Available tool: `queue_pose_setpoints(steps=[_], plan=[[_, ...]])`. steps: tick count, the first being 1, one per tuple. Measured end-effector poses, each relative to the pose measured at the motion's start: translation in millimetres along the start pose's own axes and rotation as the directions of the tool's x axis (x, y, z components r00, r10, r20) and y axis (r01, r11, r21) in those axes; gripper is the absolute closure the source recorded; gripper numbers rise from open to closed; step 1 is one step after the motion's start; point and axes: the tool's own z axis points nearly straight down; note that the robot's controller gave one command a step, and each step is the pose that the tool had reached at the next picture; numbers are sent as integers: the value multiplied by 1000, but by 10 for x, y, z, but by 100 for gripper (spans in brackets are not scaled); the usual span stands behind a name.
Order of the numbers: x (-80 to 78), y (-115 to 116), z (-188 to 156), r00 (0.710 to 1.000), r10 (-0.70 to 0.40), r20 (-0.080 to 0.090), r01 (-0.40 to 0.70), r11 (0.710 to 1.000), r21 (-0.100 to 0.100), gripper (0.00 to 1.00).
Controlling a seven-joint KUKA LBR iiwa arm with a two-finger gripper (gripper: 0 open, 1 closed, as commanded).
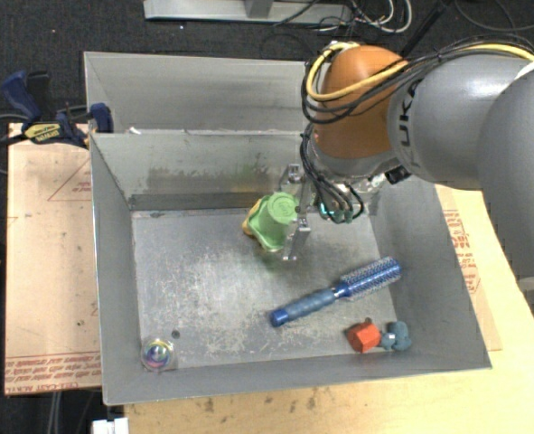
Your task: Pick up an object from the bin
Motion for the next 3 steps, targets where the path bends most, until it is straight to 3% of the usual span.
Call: queue_pose_setpoints(steps=[1,2,3], plan=[[-75,-297,528,988,-156,16,157,988,-2,0],[-61,69,513,999,-31,24,31,1000,6,0],[-152,470,514,993,122,10,-122,992,21,0]])
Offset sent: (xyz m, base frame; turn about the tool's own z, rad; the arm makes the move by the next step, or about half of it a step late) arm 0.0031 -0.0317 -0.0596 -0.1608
